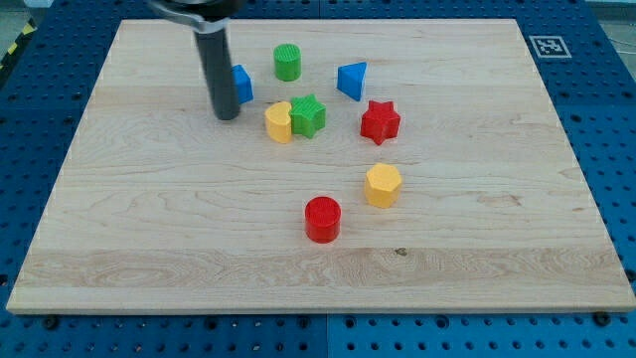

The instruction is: Place the blue cube on top of the yellow heart

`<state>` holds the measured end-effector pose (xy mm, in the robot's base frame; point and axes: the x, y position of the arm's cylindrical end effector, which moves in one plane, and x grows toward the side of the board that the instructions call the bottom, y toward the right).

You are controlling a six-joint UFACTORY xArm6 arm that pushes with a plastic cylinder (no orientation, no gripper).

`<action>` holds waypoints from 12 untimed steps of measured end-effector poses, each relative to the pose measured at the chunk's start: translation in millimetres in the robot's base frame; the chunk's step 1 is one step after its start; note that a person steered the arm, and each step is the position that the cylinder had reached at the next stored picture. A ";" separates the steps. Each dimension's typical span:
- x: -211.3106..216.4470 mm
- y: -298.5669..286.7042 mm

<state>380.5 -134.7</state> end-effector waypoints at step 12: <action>-58.1 26.1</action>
<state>322.4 -108.5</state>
